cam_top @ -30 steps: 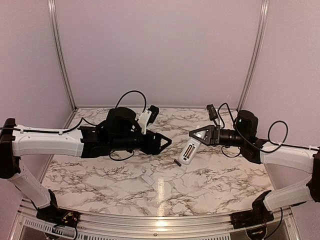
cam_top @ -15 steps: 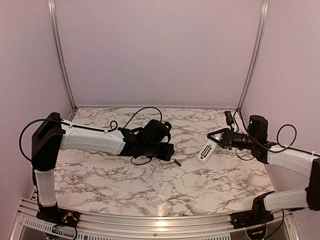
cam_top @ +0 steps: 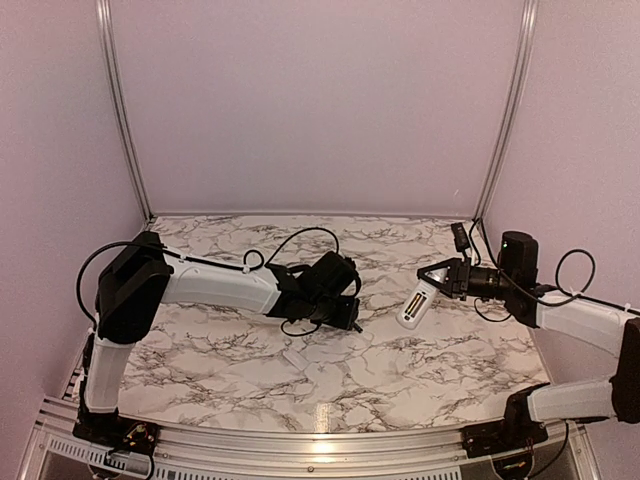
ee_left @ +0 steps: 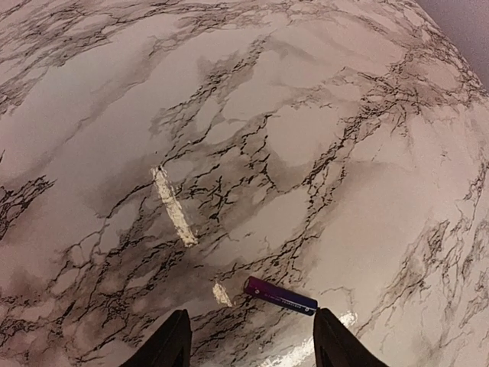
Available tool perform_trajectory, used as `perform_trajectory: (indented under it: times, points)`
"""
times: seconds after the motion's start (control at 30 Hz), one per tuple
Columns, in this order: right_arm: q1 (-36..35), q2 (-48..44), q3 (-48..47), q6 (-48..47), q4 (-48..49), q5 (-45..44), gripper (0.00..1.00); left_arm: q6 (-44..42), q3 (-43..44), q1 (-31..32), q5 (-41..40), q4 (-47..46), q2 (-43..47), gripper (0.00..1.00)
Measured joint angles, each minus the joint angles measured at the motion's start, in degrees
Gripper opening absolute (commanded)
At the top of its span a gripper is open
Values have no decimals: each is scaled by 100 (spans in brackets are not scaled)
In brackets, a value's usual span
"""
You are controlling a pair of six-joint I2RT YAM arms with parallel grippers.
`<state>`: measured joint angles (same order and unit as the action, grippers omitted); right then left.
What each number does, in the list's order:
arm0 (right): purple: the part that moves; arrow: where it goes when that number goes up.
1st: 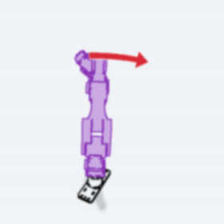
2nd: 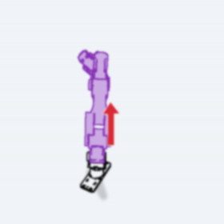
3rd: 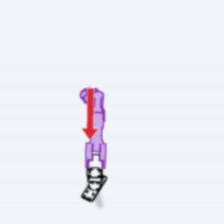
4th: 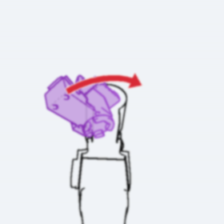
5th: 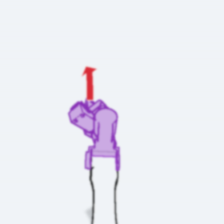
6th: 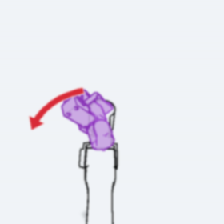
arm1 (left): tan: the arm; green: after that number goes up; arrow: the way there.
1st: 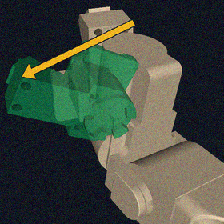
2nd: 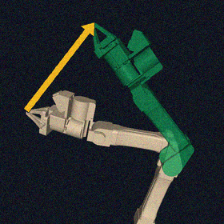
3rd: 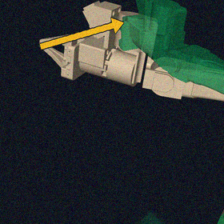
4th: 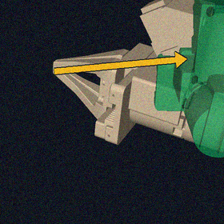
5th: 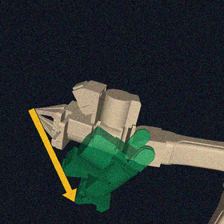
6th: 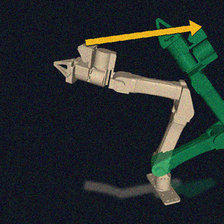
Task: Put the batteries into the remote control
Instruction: Move the battery to the center of the board.
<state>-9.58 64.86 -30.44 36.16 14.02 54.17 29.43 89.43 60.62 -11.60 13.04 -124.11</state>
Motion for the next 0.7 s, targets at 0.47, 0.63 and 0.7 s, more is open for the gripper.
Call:
perform_trajectory:
  times: [0.47, 0.63, 0.7]
  points:
    - [13, 0, 0, -7, -4, 81, 0, -490, 413, 118, 87, 94, -442, 70]
    - [15, 0, 0, -28, -4, 90, 0, -1532, -273, 20, 870, -146, 28, 74]
    - [17, 0, 0, -35, -7, 90, 0, -2065, -304, -85, 1274, -98, 166, 74]
